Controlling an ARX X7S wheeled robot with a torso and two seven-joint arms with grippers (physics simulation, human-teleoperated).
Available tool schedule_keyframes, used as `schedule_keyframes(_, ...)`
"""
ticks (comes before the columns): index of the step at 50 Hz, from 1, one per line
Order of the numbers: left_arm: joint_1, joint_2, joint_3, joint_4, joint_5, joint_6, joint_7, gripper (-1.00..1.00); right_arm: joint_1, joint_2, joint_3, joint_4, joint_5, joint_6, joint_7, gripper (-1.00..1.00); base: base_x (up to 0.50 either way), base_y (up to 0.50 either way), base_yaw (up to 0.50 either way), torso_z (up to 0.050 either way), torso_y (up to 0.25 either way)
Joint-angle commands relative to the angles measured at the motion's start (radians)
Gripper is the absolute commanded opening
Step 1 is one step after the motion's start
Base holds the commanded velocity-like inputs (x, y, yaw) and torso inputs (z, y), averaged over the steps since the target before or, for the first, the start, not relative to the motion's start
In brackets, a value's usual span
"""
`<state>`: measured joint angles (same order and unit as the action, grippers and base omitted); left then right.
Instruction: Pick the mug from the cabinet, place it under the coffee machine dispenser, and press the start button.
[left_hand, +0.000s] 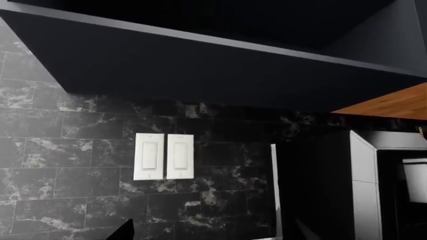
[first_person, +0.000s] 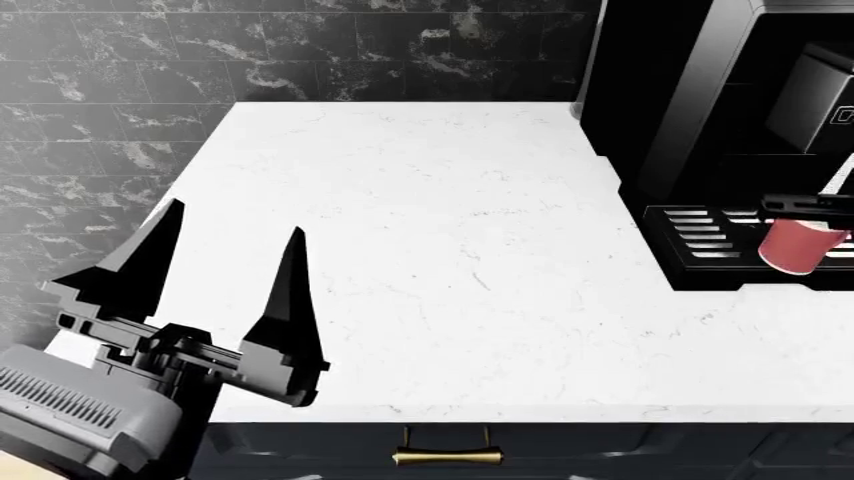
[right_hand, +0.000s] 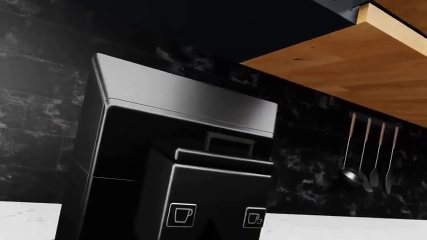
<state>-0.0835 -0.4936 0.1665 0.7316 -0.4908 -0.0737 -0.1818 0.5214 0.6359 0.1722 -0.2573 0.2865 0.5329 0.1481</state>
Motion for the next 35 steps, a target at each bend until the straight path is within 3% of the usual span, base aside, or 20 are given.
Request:
schedule_keyframes(1, 0.003, -0.001, 0.002, -0.003, 0.000, 0.003, -0.002, 1.00, 0.032, -0.003, -0.029, -0.011, -0.002, 0.007, -0.003, -1.00, 0.00, 0.00, 0.00, 0.000, 0.000)
schedule_keyframes(35, 0.004, -0.008, 0.009, -0.003, 0.003, 0.010, -0.007, 1.00, 0.056, -0.013, -0.071, 0.105, -0.029, -0.017, -0.007, -1.00, 0.00, 0.00, 0.00, 0.000, 0.000)
